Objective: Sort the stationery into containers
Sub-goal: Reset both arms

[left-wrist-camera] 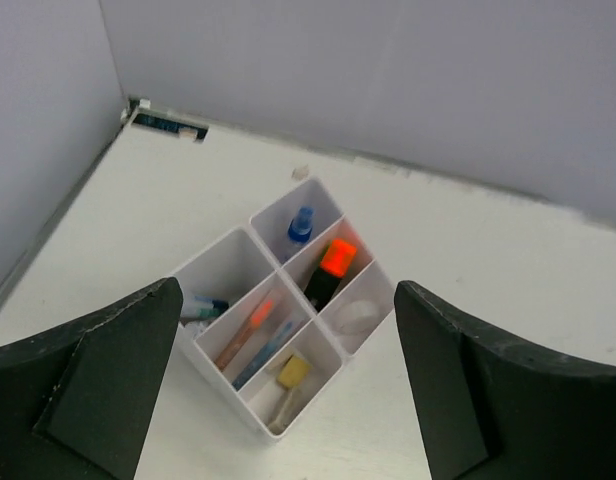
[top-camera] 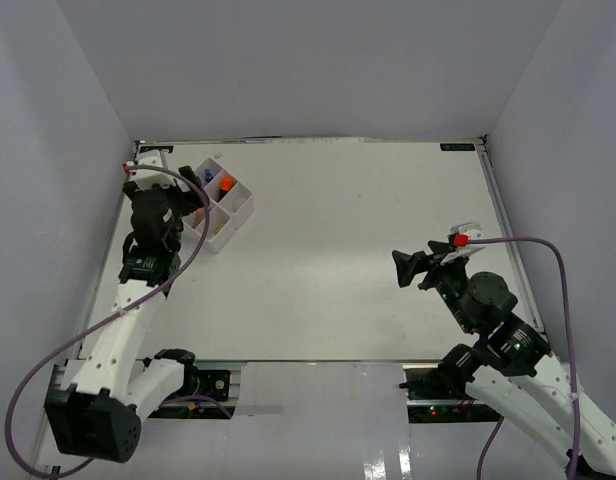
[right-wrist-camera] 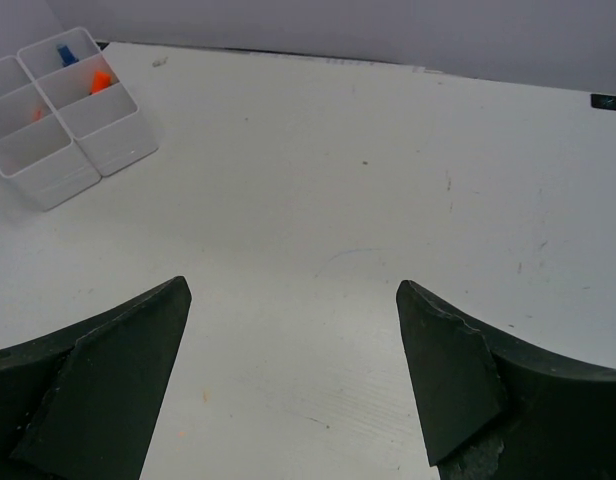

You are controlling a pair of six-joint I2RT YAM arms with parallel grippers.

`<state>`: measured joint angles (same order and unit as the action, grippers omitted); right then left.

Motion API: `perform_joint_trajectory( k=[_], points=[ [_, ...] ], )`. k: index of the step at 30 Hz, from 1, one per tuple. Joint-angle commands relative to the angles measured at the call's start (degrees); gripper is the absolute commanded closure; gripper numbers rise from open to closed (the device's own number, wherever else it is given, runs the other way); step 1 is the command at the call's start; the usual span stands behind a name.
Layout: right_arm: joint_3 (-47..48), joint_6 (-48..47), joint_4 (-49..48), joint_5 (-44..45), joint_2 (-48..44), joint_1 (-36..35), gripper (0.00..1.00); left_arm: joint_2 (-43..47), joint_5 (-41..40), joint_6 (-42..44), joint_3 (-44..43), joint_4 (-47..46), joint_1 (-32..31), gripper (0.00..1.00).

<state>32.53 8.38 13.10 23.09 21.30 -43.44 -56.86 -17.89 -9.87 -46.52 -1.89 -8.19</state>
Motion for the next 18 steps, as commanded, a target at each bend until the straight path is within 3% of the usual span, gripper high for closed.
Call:
perform_joint_trajectory(
  k=[1, 6, 10, 18],
  points=[
    [4.99, -2.48, 3.94, 6.87, -2.66, 0.29, 0.1, 11.29, 5.3, -3.75, -6.46, 19.94, 0.36, 0.02],
    [6.75, -6.18, 7.02, 14.43, -8.8, 0.29, 0.1, 21.51, 8.57, -4.19, -12.01, 36.57, 0.36, 0.02],
    [6.32, -8.12, 8.78, 16.9, -11.8, 0.29, 0.1, 27.5, 8.92, -4.63, -12.28, 44.22, 0.28, 0.02],
    [2.1, -8.12, 8.96, 18.74, -19.36, 0.29, 0.1, 35.41, 7.79, -8.15, -8.14, 49.35, -0.69, 0.02]
  ],
)
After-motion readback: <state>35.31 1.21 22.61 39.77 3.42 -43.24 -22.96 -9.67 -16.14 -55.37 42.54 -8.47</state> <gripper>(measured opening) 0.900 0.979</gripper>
